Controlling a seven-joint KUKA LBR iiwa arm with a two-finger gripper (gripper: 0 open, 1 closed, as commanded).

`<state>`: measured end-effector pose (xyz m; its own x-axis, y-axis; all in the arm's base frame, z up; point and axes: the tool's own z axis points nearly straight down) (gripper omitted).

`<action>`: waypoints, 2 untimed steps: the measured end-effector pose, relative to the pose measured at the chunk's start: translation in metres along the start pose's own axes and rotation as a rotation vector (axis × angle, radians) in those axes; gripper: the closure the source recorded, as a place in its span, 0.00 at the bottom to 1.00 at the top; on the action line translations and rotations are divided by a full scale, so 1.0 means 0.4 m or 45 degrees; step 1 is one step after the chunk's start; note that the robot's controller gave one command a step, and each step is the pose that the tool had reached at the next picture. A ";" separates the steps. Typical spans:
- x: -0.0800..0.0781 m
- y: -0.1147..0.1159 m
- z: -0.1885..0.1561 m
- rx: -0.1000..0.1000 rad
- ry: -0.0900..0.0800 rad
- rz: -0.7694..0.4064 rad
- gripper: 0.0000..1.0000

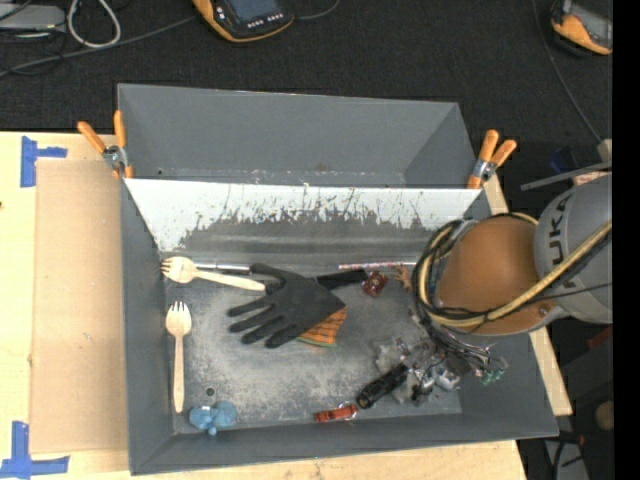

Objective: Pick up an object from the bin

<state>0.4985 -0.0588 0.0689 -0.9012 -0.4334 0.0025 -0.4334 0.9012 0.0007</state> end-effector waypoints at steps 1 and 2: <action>0.000 0.000 0.000 0.000 0.000 -0.001 1.00; 0.005 0.000 -0.147 -0.005 0.005 -0.014 1.00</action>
Offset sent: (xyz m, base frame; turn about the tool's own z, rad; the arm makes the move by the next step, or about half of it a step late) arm -0.0005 -0.0032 0.1366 -0.0391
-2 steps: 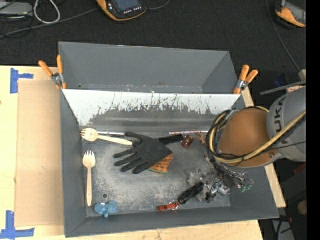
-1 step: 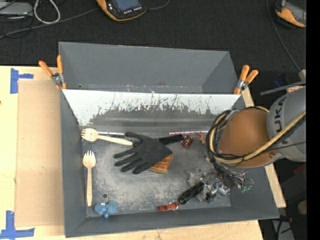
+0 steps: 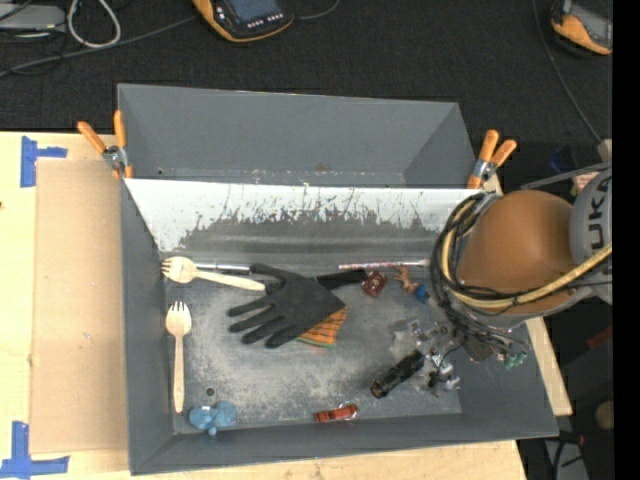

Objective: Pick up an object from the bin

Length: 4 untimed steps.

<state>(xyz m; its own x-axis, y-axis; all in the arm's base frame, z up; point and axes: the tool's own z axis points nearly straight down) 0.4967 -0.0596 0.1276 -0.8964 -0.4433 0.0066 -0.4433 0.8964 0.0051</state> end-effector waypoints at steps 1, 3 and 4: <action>0.005 0.008 -0.148 -0.001 0.000 -0.004 1.00; 0.027 -0.010 -0.320 -0.010 0.010 -0.006 1.00; 0.010 -0.041 -0.134 -0.001 -0.001 -0.207 1.00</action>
Offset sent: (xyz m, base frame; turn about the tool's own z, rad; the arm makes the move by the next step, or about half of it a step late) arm 0.0014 -0.0026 0.1125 -0.0074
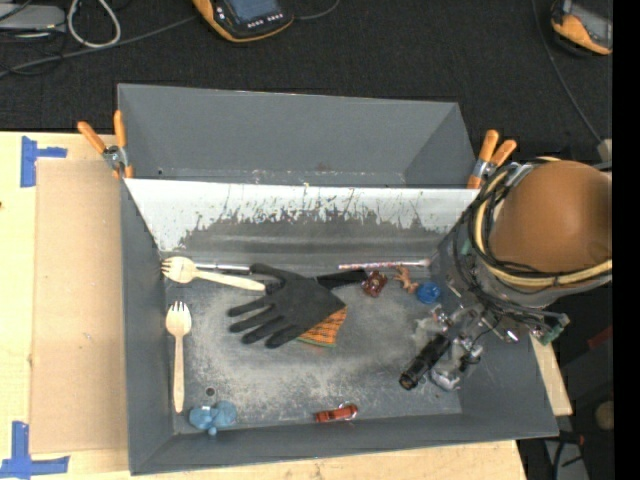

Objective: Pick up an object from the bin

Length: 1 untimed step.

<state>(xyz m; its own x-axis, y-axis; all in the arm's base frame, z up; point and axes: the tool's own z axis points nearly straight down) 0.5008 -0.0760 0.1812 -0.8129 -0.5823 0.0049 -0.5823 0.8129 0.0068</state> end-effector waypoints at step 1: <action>0.028 0.041 0.051 -0.003 0.001 -0.138 1.00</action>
Offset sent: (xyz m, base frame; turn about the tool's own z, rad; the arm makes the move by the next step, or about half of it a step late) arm -0.0183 -0.0006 -0.0386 -0.0378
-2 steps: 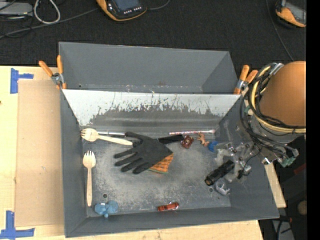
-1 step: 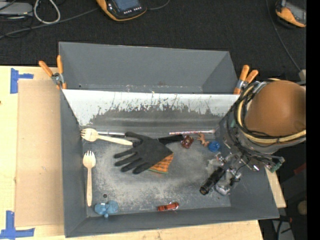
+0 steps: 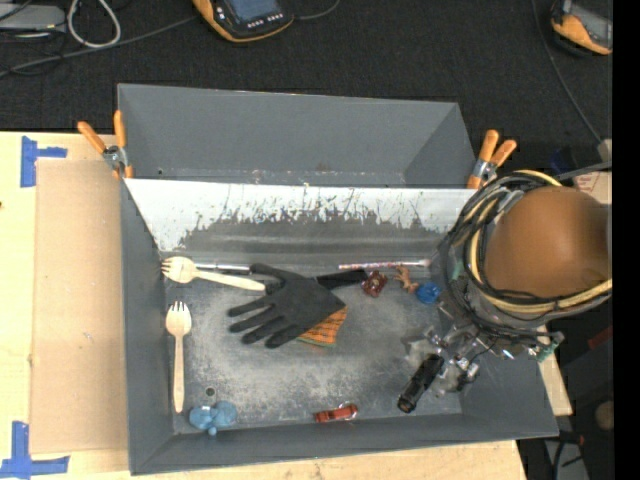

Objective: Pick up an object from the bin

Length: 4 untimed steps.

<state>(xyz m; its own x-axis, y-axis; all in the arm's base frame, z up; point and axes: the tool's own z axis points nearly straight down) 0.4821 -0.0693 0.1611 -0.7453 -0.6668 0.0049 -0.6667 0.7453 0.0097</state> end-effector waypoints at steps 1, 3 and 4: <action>0.006 -0.009 0.026 -0.002 0.001 0.051 1.00; 0.009 -0.006 -0.131 -0.008 0.003 0.028 1.00; 0.004 -0.003 -0.167 -0.012 0.006 0.005 1.00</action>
Offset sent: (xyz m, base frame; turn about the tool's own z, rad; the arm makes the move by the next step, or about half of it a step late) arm -0.0056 -0.0008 0.0291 0.0309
